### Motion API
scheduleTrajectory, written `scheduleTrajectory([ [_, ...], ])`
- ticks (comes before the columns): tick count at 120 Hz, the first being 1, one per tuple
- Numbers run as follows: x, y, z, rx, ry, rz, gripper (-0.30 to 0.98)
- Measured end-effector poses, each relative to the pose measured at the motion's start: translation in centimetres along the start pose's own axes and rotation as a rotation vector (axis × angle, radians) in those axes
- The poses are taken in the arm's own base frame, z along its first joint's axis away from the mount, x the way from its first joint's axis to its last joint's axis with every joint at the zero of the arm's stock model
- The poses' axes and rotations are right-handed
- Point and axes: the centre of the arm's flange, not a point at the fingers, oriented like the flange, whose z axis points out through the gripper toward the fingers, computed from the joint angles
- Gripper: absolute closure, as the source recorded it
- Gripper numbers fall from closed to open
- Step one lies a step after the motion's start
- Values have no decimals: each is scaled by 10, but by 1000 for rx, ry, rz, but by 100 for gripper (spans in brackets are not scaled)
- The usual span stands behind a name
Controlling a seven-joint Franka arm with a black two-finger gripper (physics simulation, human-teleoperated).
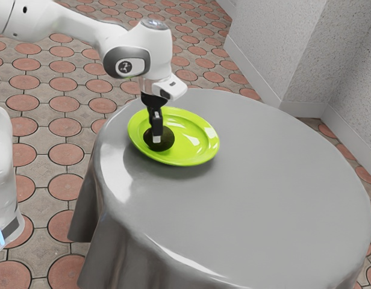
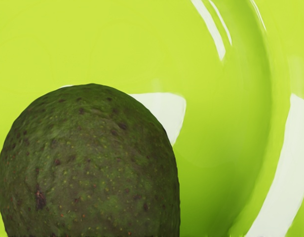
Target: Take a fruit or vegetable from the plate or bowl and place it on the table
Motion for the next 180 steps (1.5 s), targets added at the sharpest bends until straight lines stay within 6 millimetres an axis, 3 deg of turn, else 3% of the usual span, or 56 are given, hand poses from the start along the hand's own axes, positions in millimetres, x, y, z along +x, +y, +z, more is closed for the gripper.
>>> scheduleTrajectory([
  [26,-3,-19,4,8,7,-30,0],
  [106,22,-23,42,17,29,2,0],
  [180,21,-22,51,-25,48,-32,0],
])
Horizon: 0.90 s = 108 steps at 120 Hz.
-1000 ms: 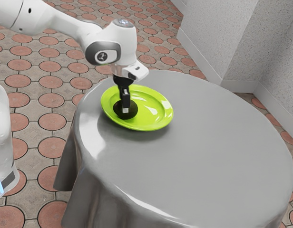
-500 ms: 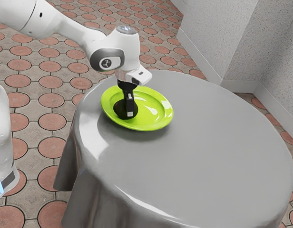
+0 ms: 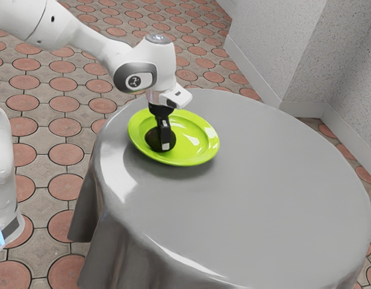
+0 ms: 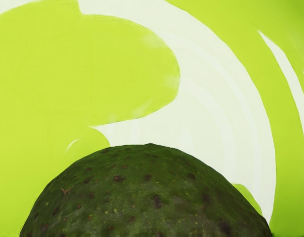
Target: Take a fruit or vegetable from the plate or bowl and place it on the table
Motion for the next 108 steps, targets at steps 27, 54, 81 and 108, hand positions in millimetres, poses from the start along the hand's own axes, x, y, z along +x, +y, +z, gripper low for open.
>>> scheduleTrajectory([
  [27,-2,0,3,-18,-1,-17,4],
  [54,-2,-6,0,-29,14,-65,22],
  [81,24,15,-36,22,94,-4,24],
  [108,110,52,-69,68,197,114,24],
])
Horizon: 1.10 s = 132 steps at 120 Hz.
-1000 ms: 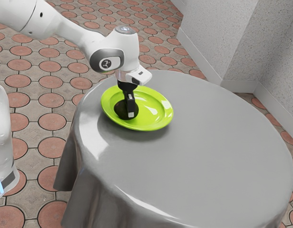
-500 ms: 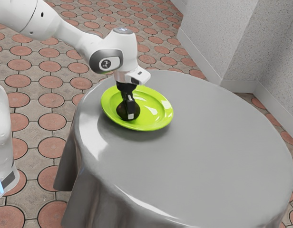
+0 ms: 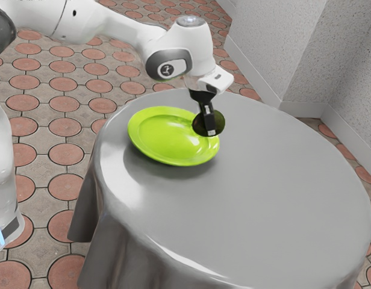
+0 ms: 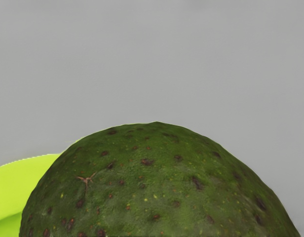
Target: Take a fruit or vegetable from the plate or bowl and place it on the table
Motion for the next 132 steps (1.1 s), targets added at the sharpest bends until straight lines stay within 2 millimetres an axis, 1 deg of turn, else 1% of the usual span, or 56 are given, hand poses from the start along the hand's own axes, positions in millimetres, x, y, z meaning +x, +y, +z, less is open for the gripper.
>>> scheduleTrajectory([
  [7,30,10,8,-2,19,37,24],
  [18,68,25,21,-4,44,84,24],
  [26,86,35,27,-4,60,112,25],
  [33,96,41,31,-1,69,130,24],
  [48,105,41,35,10,79,141,22],
  [53,106,43,36,9,81,145,14],
  [62,107,50,34,0,86,154,8],
  [71,108,53,33,-9,88,155,6],
  [97,108,52,33,-19,90,152,1],
  [105,109,52,29,-16,105,153,1],
  [110,113,52,22,-12,138,149,1],
  [113,116,50,12,-5,164,136,0],
  [116,118,43,-1,5,193,100,0],
  [119,118,33,-14,16,215,44,0],
  [123,115,13,-29,28,221,-56,0],
  [130,104,-24,-56,42,182,-290,0],
  [132,102,-35,-66,46,168,-367,0],
])
